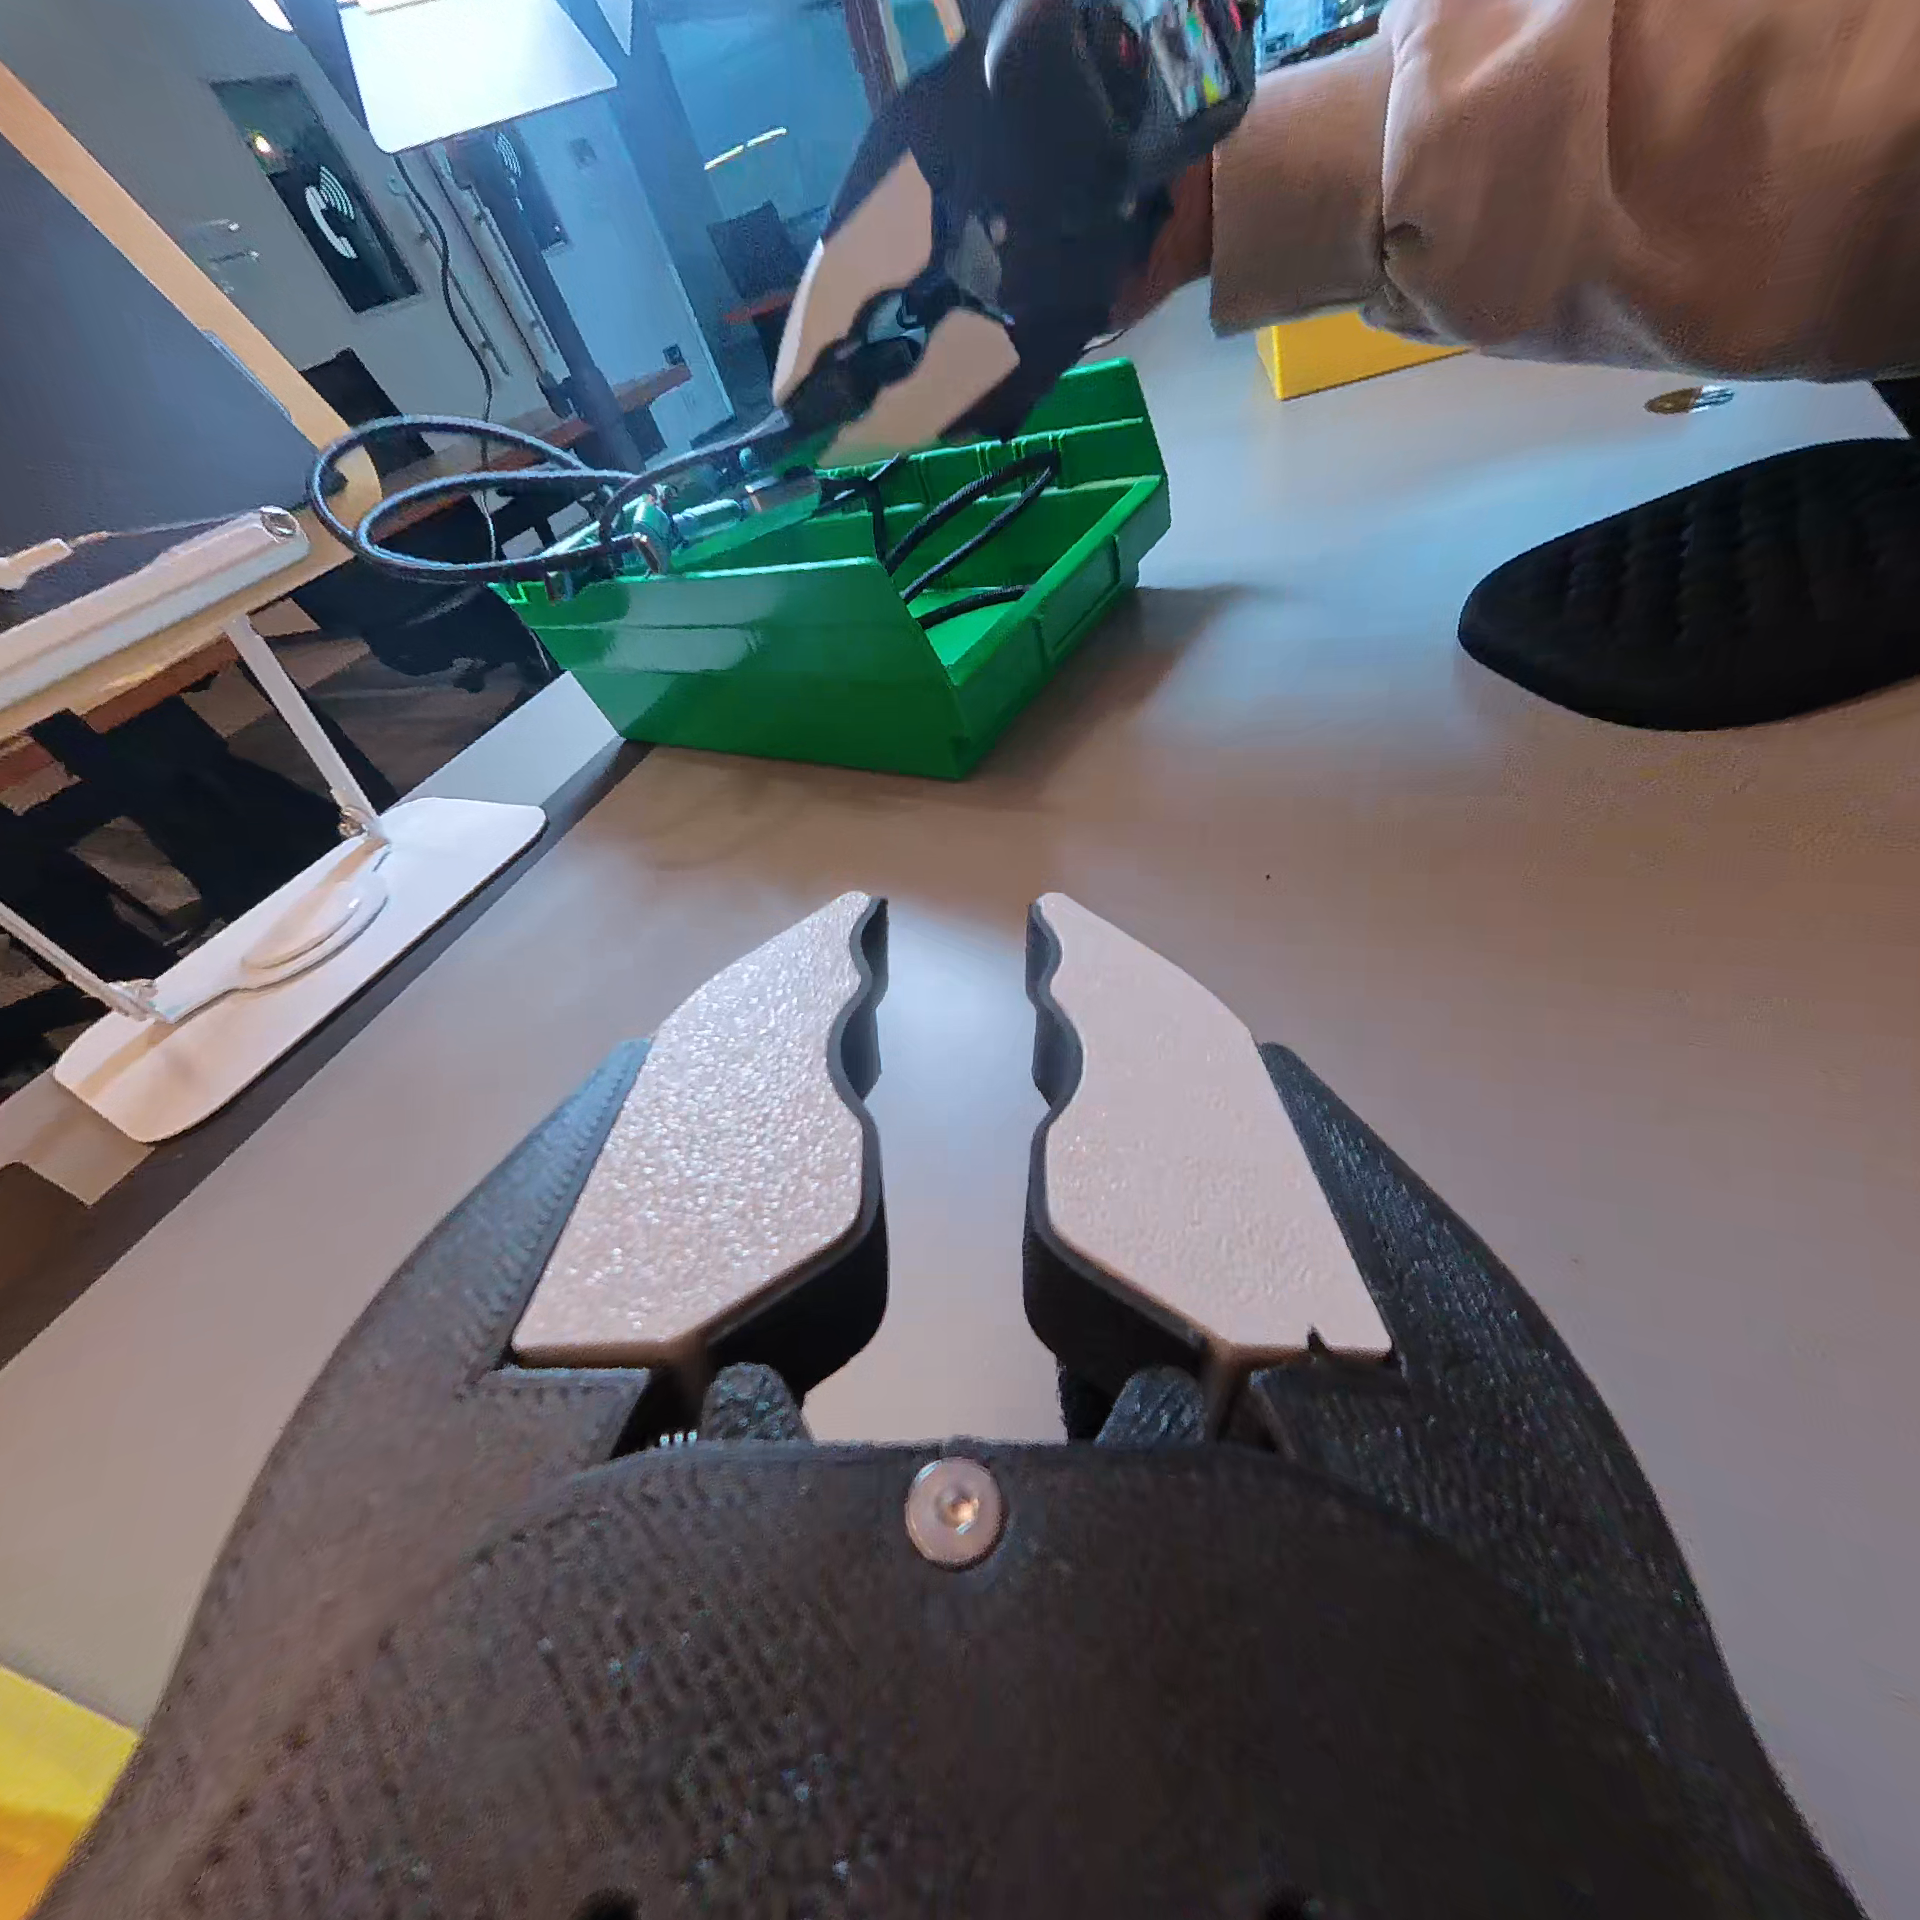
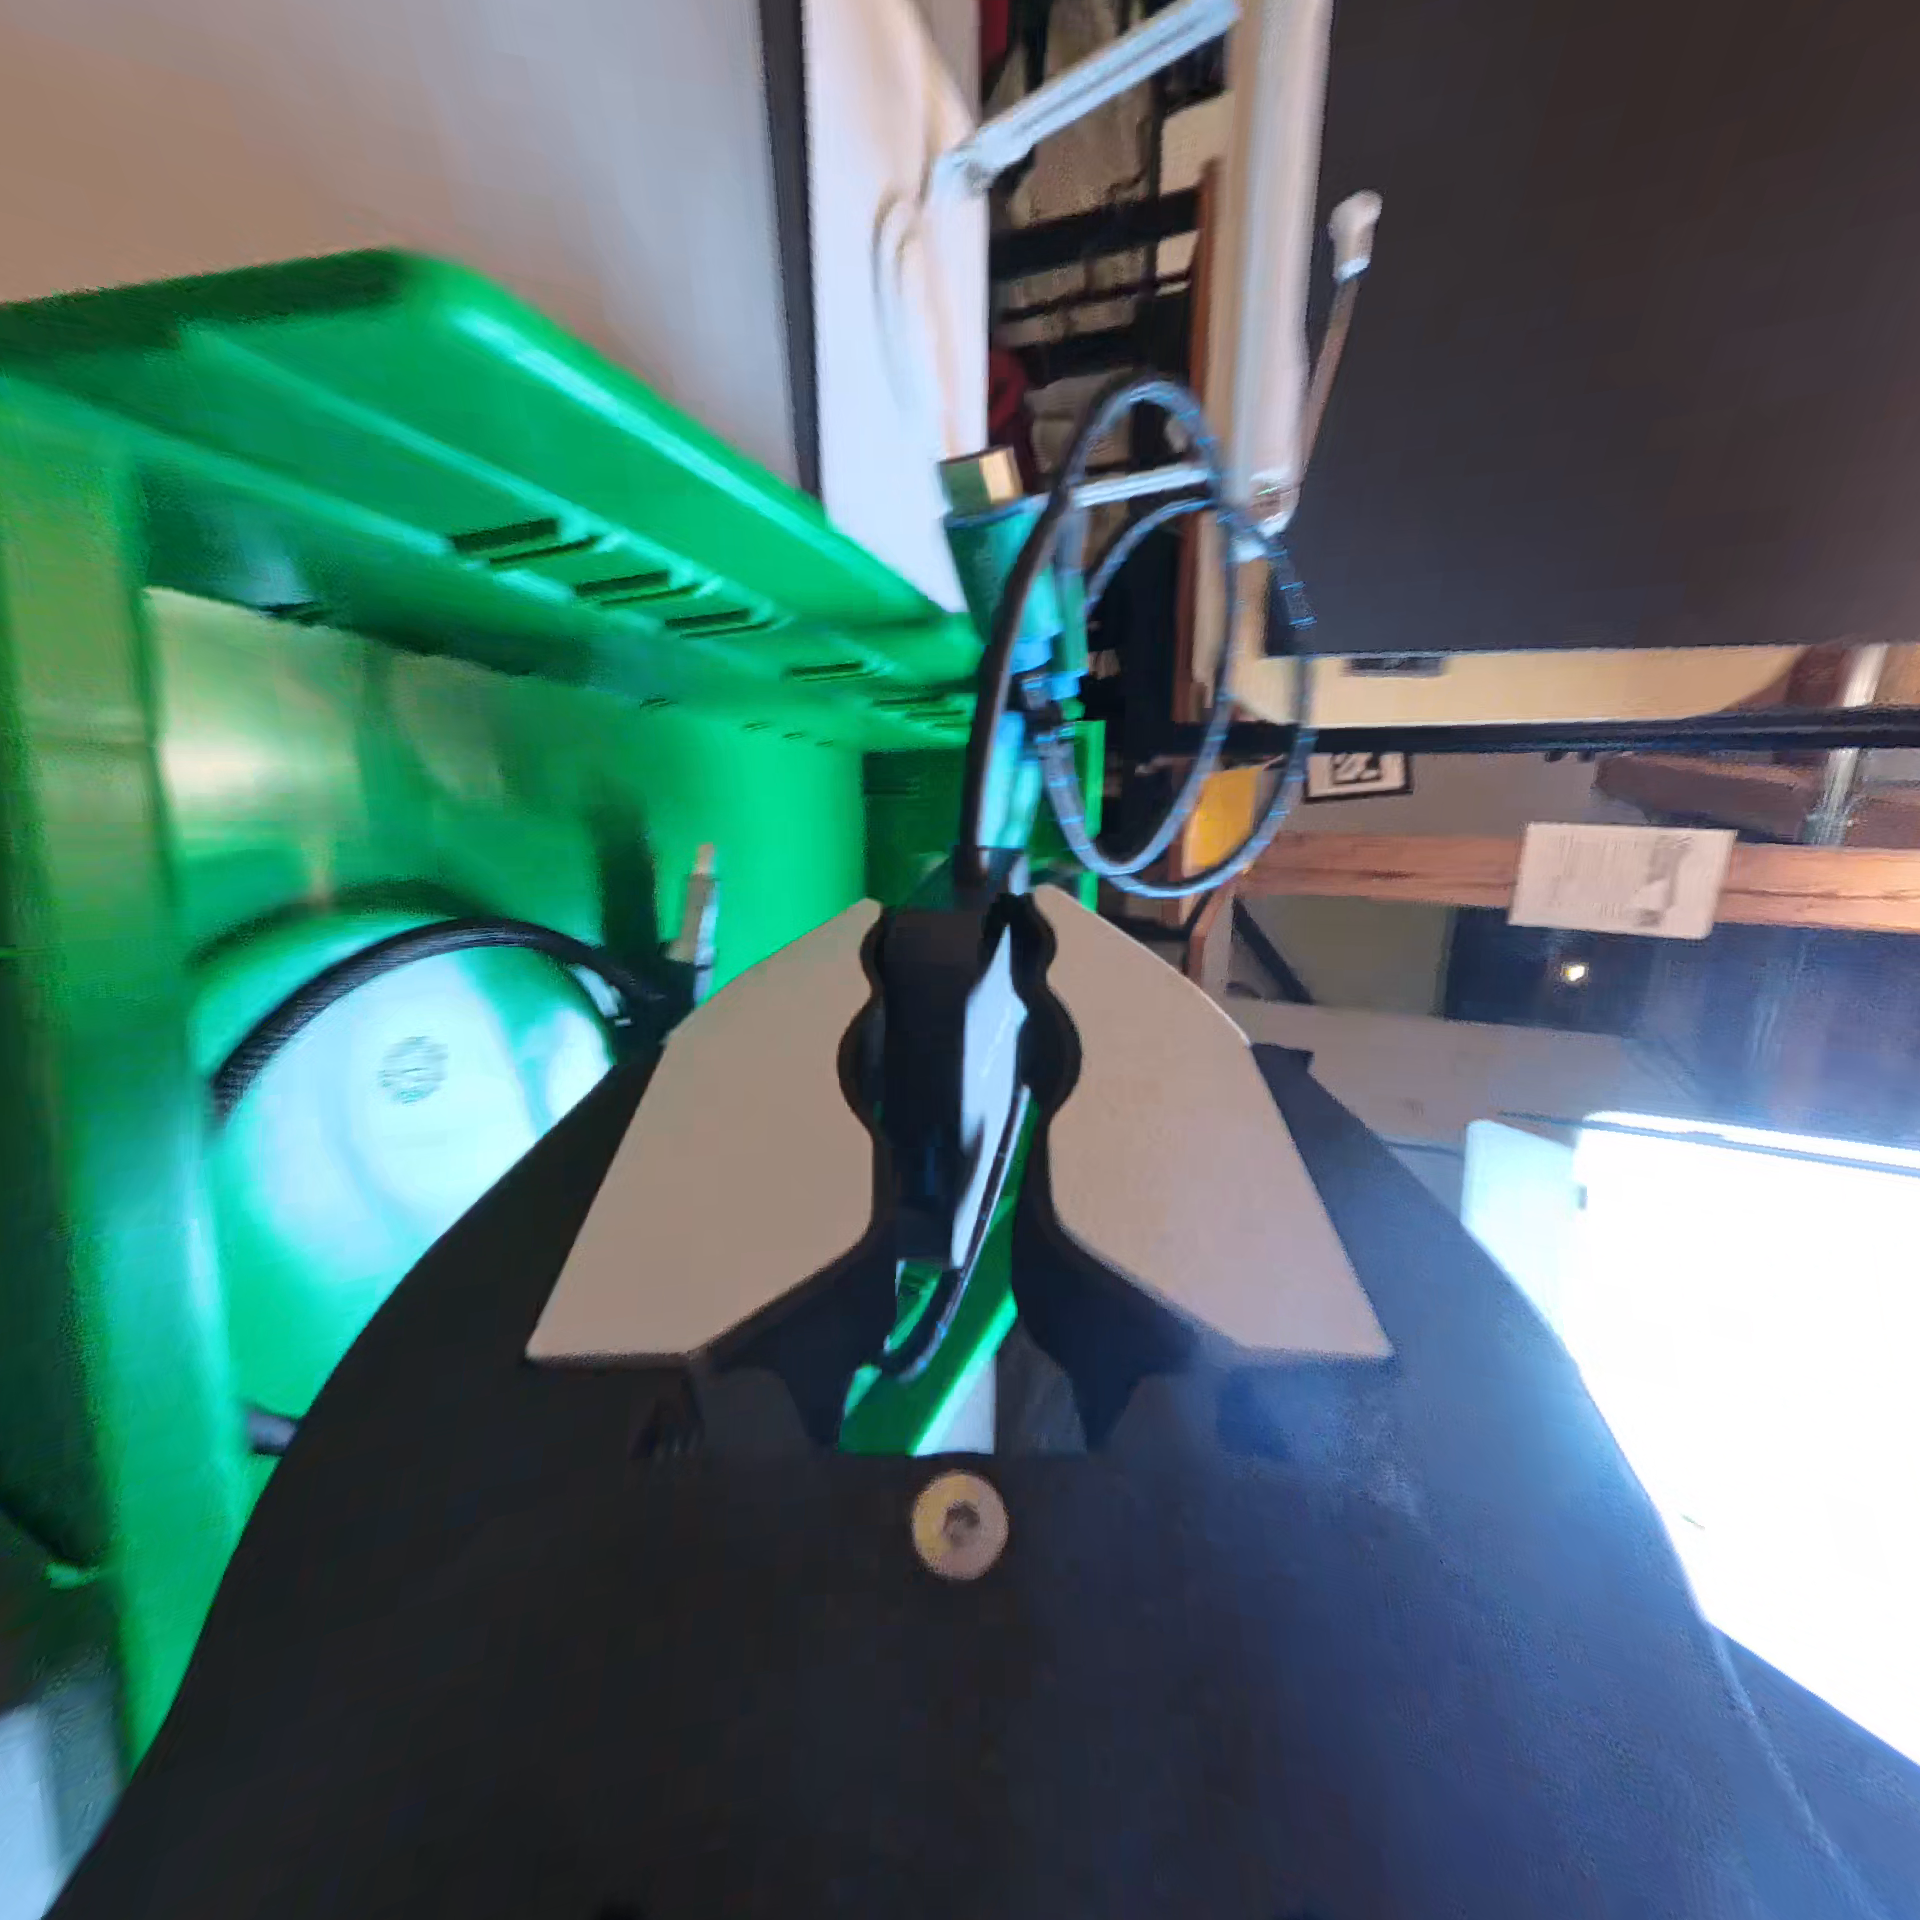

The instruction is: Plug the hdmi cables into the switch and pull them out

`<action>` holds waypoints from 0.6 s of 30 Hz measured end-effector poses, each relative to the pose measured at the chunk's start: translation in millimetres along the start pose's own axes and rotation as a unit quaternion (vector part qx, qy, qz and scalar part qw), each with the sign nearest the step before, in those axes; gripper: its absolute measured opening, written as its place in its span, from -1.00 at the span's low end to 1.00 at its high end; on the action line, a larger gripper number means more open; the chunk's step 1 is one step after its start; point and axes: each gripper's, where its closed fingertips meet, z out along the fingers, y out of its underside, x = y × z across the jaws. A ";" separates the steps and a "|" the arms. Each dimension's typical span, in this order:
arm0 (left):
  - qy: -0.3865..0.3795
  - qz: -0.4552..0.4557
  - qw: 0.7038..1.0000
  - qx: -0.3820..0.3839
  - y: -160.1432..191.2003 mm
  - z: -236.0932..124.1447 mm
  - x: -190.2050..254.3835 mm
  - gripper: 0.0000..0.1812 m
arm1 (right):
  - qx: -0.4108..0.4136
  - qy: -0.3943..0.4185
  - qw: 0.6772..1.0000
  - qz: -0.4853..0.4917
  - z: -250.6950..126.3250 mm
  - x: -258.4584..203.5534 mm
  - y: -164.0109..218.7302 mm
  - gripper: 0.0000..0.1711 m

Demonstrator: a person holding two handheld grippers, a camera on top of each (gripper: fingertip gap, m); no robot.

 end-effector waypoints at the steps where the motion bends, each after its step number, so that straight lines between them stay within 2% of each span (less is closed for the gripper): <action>1: 0.001 -0.003 1.000 -0.004 2.3 0.4 0.4 -0.72 | -0.010 -0.012 1.000 0.014 2.8 -12.3 1.8 -0.70; 5: 0.006 -0.021 1.000 -0.020 11.4 3.1 1.3 -0.72 | -0.025 -0.057 0.992 0.109 -5.5 -31.2 -3.4 -0.58; 8: 0.004 -0.029 0.999 -0.029 15.9 5.6 1.1 -0.72 | -0.007 -0.084 0.982 0.168 -21.7 -34.7 -14.3 -0.53; 18: -0.024 -0.034 0.998 -0.042 23.8 5.3 -9.8 -0.81 | -0.006 -0.108 0.962 0.251 -68.1 -52.6 -20.6 -0.57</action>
